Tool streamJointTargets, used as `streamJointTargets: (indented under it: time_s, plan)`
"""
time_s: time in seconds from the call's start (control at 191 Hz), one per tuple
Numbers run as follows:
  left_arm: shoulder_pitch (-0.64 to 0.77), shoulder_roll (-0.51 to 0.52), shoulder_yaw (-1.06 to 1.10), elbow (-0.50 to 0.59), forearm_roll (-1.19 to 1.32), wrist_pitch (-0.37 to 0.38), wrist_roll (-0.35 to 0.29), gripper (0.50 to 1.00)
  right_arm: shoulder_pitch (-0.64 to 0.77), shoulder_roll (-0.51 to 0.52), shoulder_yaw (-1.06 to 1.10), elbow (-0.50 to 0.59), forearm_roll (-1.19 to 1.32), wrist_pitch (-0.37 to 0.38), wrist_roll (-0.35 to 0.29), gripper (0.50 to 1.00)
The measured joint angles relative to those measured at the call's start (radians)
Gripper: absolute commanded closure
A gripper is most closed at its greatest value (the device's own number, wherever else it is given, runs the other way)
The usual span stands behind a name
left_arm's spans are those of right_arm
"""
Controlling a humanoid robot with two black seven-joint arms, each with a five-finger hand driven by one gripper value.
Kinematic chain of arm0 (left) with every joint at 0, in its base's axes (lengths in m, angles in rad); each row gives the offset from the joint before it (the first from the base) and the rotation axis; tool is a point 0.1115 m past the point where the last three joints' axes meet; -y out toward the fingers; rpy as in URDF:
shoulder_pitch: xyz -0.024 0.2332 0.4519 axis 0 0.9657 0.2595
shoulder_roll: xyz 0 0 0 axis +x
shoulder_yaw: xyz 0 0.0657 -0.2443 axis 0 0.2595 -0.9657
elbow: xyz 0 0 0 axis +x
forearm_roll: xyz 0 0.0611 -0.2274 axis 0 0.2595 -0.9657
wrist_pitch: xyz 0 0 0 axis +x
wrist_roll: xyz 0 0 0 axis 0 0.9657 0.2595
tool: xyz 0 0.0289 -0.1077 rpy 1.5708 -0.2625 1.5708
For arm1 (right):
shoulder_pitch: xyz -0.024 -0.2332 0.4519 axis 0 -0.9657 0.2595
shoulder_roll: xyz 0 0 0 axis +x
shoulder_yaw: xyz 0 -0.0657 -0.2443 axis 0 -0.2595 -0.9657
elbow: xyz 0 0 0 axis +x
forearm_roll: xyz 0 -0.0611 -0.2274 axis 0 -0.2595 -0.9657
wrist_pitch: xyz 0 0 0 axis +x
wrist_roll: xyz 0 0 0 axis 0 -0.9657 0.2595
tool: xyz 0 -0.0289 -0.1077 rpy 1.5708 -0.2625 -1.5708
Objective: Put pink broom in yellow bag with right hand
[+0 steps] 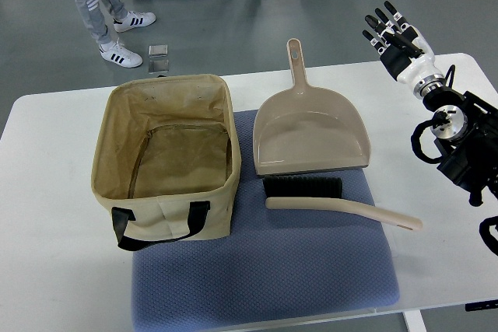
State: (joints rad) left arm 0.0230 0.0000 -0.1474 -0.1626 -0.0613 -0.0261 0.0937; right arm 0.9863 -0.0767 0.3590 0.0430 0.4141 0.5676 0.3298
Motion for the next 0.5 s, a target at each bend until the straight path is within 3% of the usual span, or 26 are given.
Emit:
streamJointTargets:
  time_s: [0.503]
  plan:
    - [-0.003,0.000,-0.001,0.011,-0.001,0.006,0.000,0.500,0.003,-0.003,0.000,0.000,0.003,-0.007,0.001,0.521]
